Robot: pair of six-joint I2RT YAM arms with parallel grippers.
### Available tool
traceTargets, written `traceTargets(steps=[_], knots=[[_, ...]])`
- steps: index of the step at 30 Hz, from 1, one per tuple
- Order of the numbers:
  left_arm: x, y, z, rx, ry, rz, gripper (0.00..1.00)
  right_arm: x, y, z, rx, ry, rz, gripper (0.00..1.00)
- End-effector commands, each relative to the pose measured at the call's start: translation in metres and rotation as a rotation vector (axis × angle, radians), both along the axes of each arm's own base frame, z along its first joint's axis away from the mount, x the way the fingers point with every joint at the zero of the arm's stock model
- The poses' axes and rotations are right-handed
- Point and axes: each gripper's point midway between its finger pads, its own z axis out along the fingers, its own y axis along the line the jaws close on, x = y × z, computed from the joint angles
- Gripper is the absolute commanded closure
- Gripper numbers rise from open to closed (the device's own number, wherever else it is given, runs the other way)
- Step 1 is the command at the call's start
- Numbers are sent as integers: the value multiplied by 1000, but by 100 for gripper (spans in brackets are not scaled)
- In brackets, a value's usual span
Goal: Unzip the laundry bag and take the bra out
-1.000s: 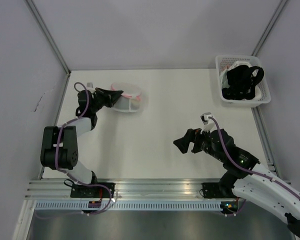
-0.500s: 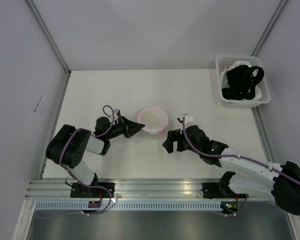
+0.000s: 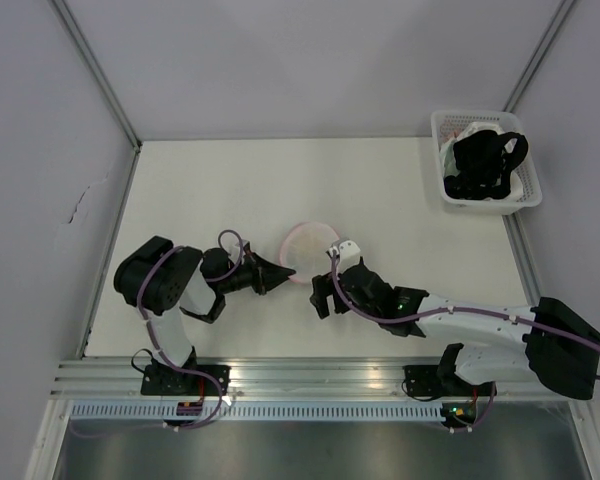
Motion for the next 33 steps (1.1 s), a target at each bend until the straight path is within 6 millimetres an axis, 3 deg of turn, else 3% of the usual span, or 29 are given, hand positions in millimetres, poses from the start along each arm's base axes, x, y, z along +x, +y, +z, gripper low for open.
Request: traceTargets(steps=[1,5,10,17,19,24,28,33], knots=[[3,-4,64,-132,-300,7,98,25,10,24,30,-89,-89,8],[1,-4,65,-129,-293,10,98,37,9,27,5,-116,-144,13],[2,-5,66,-121,-292,12,98,40,25,27,44,-91,-141,38],[2,-7,69,-124,-293,16,98,39,25,19,47,-39,-193,41],[1,-10,72,-130,-302,2,98,38,23,17,38,-43,-202,54],[-3,-10,70,-129,-298,-4,98,44,4,15,-35,-59,-280,100],[-6,-10,68,-125,-297,-14,98,46,-10,17,-80,-67,-337,100],[-12,-10,64,-105,-305,-43,98,46,-57,19,-217,-91,-486,100]])
